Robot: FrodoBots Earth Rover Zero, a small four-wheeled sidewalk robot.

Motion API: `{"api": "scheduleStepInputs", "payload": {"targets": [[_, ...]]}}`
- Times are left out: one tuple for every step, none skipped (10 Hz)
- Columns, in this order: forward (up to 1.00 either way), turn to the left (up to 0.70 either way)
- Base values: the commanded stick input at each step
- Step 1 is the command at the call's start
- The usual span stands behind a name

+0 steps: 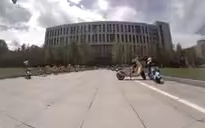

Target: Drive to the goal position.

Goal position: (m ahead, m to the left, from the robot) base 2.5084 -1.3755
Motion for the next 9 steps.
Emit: {"api": "scheduleStepInputs", "payload": {"targets": [[0.70, 0.00], [0.70, 0.00], [0.70, 0.00], [0.70, 0.00], [0.70, 0.00], [0.70, 0.00], [0.70, 0.00], [0.70, 0.00], [0.70, 0.00]]}}
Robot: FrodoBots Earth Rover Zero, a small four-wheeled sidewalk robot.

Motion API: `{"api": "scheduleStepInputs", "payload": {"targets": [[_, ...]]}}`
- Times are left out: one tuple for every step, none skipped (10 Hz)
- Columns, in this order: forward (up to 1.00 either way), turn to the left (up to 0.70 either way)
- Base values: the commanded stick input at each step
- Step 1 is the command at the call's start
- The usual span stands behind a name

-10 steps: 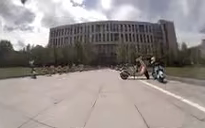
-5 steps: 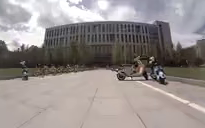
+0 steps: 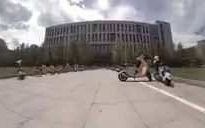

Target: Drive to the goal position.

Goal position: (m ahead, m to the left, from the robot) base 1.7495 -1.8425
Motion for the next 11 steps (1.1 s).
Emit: {"api": "scheduleStepInputs", "payload": {"targets": [[0.70, 0.00], [0.70, 0.00], [0.70, 0.00], [0.70, 0.00], [0.70, 0.00], [0.70, 0.00], [0.70, 0.00], [0.70, 0.00], [0.70, 0.00], [0.70, 0.00], [0.70, 0.00]]}}
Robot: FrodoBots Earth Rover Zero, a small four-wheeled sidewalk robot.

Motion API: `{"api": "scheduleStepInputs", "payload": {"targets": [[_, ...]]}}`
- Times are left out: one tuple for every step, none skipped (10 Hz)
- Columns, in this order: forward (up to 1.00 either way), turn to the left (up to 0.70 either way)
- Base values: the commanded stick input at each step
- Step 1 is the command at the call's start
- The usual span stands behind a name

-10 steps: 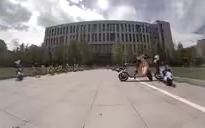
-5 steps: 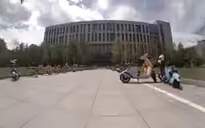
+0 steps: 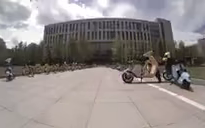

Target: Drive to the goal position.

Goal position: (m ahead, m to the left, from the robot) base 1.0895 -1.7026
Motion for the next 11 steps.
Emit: {"api": "scheduleStepInputs", "payload": {"targets": [[0.70, 0.00], [0.70, 0.00], [0.70, 0.00], [0.70, 0.00], [0.70, 0.00], [0.70, 0.00], [0.70, 0.00], [0.70, 0.00], [0.70, 0.00], [0.70, 0.00], [0.70, 0.00]]}}
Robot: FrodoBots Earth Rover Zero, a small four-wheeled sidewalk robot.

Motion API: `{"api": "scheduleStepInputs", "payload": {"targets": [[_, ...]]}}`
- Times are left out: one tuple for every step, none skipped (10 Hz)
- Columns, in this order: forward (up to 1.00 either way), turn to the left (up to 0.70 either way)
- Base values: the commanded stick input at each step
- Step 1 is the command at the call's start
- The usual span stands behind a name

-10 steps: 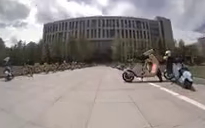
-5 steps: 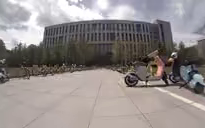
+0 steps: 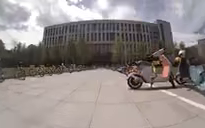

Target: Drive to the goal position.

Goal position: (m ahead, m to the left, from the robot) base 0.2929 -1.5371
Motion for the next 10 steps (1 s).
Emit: {"api": "scheduleStepInputs", "payload": {"targets": [[0.70, 0.00], [0.70, 0.00], [0.70, 0.00], [0.70, 0.00], [0.70, 0.00], [0.70, 0.00], [0.70, 0.00], [0.70, 0.00], [0.70, 0.00], [0.70, 0.00]]}}
